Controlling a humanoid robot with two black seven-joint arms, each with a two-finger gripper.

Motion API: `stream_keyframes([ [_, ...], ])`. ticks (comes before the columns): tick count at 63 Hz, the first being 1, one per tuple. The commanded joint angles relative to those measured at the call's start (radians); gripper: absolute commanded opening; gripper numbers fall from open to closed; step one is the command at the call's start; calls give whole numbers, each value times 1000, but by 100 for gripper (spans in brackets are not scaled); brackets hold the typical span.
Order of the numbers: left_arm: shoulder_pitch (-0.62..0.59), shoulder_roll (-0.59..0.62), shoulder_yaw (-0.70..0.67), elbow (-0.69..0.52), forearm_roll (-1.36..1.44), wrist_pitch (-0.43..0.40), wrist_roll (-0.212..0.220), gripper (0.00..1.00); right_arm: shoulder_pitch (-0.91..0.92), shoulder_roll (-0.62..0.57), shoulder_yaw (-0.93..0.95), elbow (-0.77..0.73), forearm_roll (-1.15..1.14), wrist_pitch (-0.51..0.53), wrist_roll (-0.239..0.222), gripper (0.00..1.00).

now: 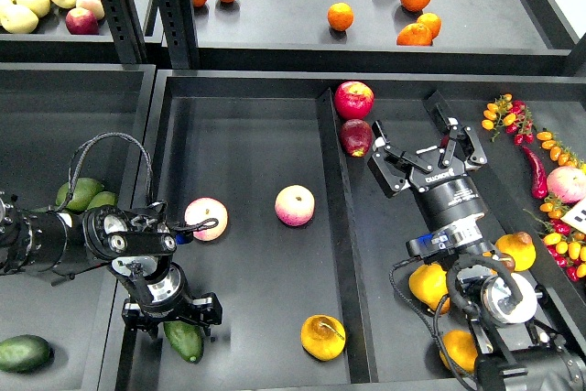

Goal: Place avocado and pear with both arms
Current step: 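Lower the left gripper and close it on the green avocado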

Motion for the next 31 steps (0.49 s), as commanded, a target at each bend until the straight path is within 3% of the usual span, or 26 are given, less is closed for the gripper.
stream_keyframes([
  [1,1,-6,0,7,-1,0,0,91,0,0,0,0,0,3,0,100],
  [31,1,-10,-10,8,-15,0,0,70,0,0,0,0,0,8,0,100],
])
